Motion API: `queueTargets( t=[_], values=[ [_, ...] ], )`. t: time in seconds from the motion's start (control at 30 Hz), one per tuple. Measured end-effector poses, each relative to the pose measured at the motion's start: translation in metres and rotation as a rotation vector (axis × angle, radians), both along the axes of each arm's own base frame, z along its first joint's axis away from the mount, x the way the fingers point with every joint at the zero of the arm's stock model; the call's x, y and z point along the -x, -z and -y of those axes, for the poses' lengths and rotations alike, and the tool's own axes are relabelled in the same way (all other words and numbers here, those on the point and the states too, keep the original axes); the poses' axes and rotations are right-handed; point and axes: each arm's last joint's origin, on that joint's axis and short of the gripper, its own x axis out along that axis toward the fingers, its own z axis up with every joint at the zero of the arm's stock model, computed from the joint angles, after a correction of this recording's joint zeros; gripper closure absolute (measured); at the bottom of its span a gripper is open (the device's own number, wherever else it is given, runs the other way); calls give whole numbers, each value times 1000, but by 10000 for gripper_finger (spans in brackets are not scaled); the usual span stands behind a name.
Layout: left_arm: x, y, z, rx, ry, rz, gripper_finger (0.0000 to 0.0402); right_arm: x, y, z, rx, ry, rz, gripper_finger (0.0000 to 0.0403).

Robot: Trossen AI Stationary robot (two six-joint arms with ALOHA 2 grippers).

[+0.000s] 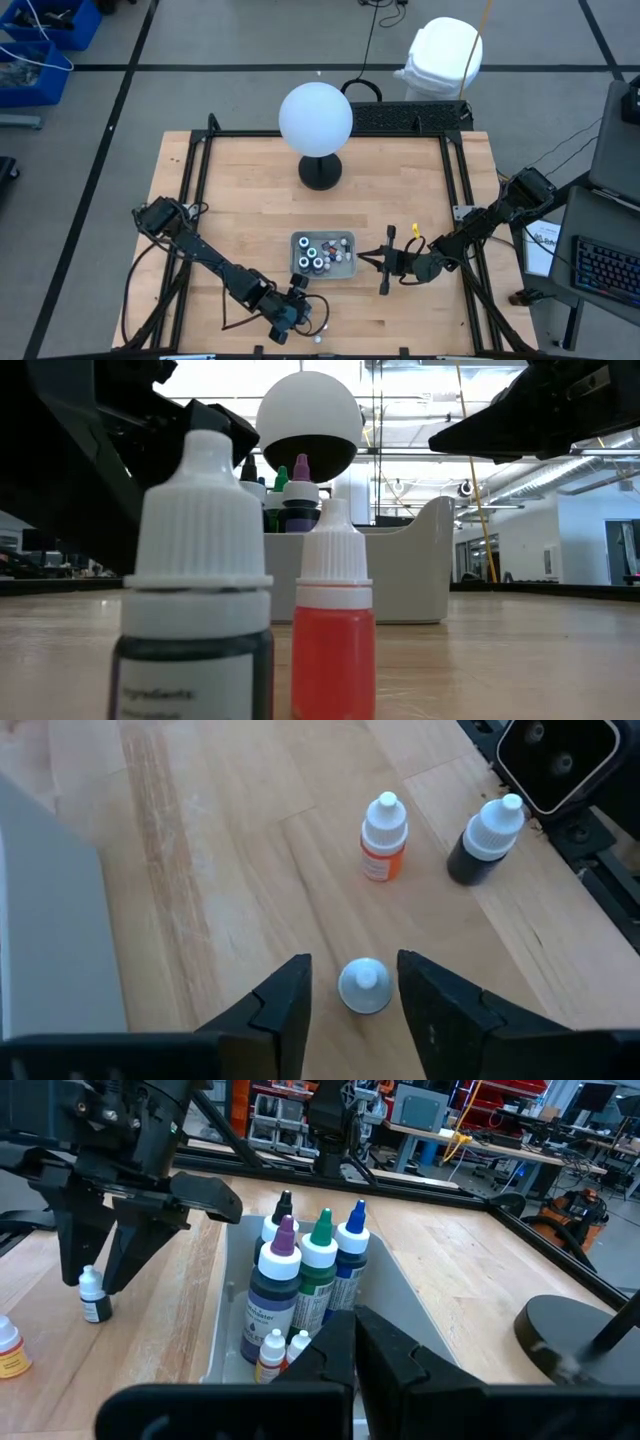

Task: Pick & Place food coloring
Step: Put the small green food coloring bottle into the gray bin

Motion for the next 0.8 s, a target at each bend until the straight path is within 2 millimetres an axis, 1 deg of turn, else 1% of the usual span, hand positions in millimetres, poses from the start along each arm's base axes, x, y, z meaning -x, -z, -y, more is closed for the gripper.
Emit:
queueTargets(
  t=[0.37, 0.57, 0.63, 0.7, 0.8],
  values=[
    [0, 0, 0, -15, 16, 7, 345, 0, 0, 0, 0, 0, 0, 403],
    [1, -1, 3, -22, 42, 27, 347, 0, 0, 0, 0, 0, 0, 403],
    [2, -5, 8, -8, 60, 53, 341, 0, 0, 0, -2, 0, 1, 403],
    [4, -13, 13, 5, 88, 91, 336, 0, 0, 1, -16, 5, 3, 403],
    [7, -29, 24, 18, 124, 139, 340, 0, 0, 1, -25, 7, 5, 403]
  ],
)
